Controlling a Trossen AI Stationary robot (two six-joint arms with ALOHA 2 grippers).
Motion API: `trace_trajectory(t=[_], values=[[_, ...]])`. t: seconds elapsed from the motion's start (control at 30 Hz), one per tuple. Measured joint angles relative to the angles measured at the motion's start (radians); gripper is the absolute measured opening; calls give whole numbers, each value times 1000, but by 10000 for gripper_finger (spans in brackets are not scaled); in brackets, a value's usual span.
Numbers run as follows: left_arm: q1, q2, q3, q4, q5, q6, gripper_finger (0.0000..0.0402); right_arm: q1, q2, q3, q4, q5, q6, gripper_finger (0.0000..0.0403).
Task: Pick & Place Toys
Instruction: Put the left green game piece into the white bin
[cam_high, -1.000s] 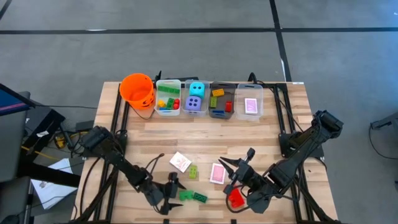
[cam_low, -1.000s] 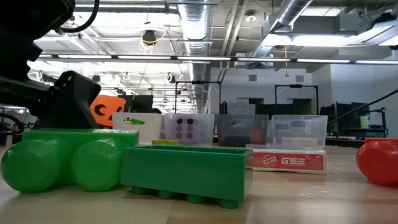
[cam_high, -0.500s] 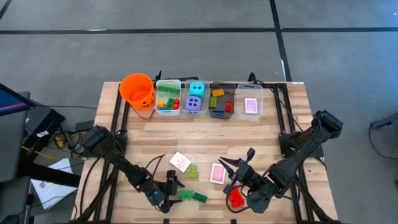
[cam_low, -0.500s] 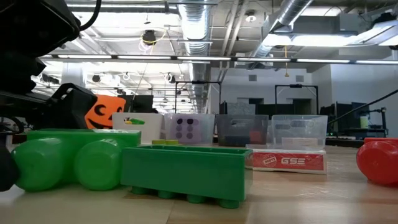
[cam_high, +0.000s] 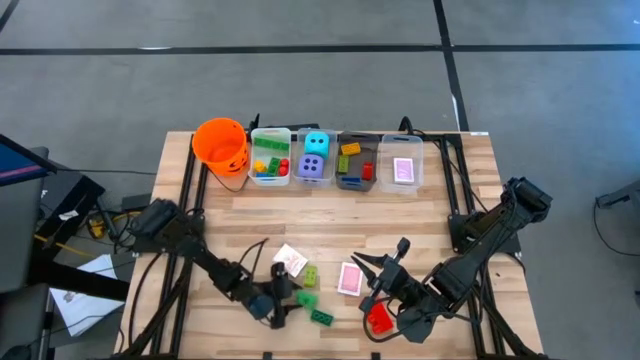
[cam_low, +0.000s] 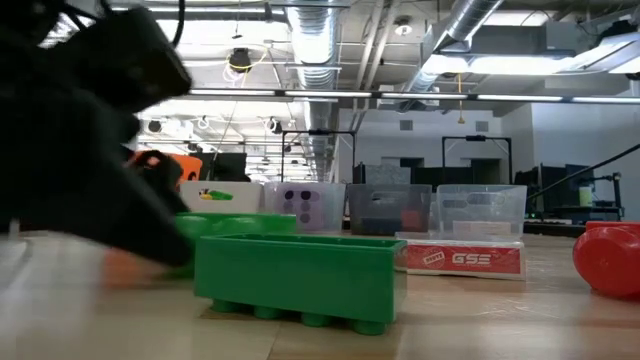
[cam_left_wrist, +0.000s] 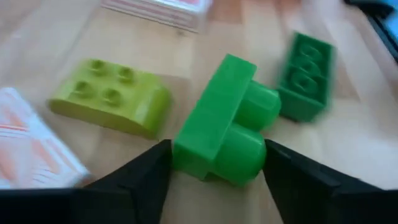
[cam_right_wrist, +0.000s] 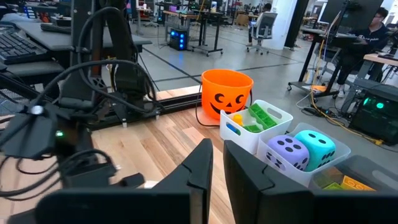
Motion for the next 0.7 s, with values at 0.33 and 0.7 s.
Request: trace_trajectory(t=[0.33, 0.7], values=[[63, 0, 0, 21, 1, 9, 172, 0, 0, 0, -4, 0, -8, 35], [102, -136, 0, 3, 4, 144, 170, -6, 0, -1, -30, 0, -8, 35]])
